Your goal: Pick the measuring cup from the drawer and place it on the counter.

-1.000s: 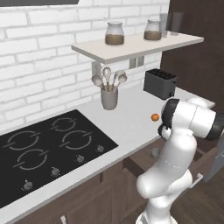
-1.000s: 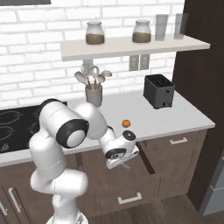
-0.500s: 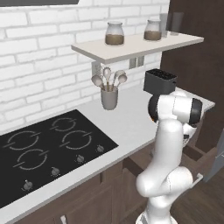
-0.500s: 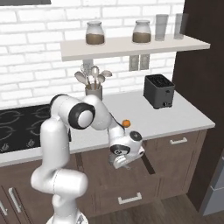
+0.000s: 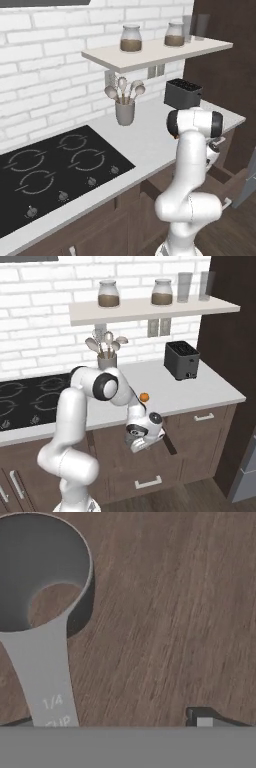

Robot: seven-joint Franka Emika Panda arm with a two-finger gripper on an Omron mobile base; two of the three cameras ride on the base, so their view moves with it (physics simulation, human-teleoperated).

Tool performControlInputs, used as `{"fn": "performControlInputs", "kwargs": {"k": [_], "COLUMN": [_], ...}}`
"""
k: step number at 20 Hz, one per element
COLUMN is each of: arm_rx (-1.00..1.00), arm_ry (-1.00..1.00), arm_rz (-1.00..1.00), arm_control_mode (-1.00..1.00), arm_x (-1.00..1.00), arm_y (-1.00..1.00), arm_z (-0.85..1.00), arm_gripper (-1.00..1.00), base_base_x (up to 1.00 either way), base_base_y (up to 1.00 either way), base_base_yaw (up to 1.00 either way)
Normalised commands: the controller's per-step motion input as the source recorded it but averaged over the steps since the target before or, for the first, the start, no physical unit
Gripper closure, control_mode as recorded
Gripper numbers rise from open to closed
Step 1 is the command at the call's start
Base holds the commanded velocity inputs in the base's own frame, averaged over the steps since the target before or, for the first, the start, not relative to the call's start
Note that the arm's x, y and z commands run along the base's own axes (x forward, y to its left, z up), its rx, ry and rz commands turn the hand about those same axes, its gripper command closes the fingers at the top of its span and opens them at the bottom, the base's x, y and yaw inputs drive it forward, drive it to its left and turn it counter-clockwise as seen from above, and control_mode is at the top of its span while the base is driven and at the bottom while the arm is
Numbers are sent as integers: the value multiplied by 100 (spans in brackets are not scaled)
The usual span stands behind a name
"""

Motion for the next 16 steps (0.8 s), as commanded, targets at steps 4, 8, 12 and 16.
{"fn": "performControlInputs", "kwargs": {"k": [4,8,12,16], "arm_rx": [0,2,3,3], "arm_ry": [0,-5,-1,0], "arm_rz": [2,16,18,18], "arm_control_mode": [-100,-100,-100,-100], "arm_x": [-22,-47,-22,-9], "arm_y": [0,-16,-23,-26], "arm_z": [1,70,100,100], "arm_gripper": [100,100,100,100], "base_base_x": [0,0,0,0], "base_base_y": [0,0,0,0], "base_base_yaw": [0,0,0,0]}}
